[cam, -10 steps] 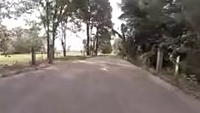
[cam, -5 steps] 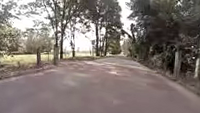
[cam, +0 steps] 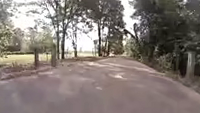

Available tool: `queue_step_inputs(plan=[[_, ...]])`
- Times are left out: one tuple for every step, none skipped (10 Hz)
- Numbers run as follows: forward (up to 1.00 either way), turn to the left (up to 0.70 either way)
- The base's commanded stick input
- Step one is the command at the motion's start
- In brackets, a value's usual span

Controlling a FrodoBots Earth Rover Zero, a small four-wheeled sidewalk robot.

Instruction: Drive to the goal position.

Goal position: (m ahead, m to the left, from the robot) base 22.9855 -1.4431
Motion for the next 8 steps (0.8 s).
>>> queue_step_inputs(plan=[[1.0, -0.18], [1.0, -0.18], [1.0, -0.18], [1.0, -0.18], [1.0, -0.18], [1.0, -0.18], [1.0, -0.18], [1.0, -0.18]])
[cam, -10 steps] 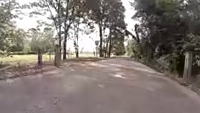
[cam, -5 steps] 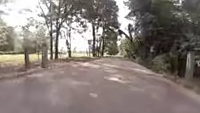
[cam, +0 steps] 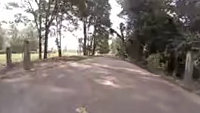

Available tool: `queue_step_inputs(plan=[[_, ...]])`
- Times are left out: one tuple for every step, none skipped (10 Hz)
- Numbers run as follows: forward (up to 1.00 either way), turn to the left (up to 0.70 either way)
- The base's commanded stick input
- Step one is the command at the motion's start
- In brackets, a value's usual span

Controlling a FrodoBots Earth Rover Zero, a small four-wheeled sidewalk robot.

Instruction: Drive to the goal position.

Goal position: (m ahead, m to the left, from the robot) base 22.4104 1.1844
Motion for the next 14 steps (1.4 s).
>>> queue_step_inputs(plan=[[1.0, -0.18], [1.0, -0.14], [1.0, -0.11], [1.0, -0.08], [1.0, -0.07], [1.0, -0.07], [1.0, -0.07], [1.0, -0.07], [1.0, -0.07], [1.0, -0.07], [1.0, -0.07], [1.0, -0.07], [1.0, -0.07], [1.0, -0.07]])
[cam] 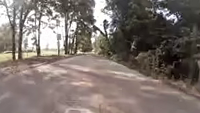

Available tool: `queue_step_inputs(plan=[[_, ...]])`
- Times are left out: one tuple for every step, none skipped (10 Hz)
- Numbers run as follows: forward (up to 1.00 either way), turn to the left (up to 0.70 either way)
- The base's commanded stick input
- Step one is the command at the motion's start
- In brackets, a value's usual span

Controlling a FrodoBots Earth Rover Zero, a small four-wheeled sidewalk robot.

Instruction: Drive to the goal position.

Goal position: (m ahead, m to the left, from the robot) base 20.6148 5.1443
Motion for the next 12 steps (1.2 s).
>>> queue_step_inputs(plan=[[1.0, -0.07], [1.0, -0.07], [1.0, -0.07], [1.0, -0.07], [1.0, -0.07], [1.0, -0.07], [1.0, -0.07], [1.0, -0.07], [1.0, -0.07], [1.0, -0.07], [1.0, -0.07], [1.0, -0.07]])
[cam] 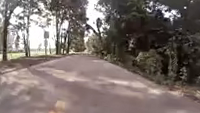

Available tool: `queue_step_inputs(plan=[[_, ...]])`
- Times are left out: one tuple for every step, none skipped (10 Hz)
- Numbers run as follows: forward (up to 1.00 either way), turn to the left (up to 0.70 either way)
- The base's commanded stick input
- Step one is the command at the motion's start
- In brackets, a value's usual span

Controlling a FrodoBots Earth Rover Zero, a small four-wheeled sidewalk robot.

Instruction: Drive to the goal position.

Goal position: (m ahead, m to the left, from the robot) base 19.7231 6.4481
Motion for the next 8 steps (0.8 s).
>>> queue_step_inputs(plan=[[1.0, -0.07], [1.0, -0.07], [1.0, -0.07], [1.0, -0.07], [1.0, -0.07], [1.0, -0.06], [1.0, -0.06], [1.0, -0.06]])
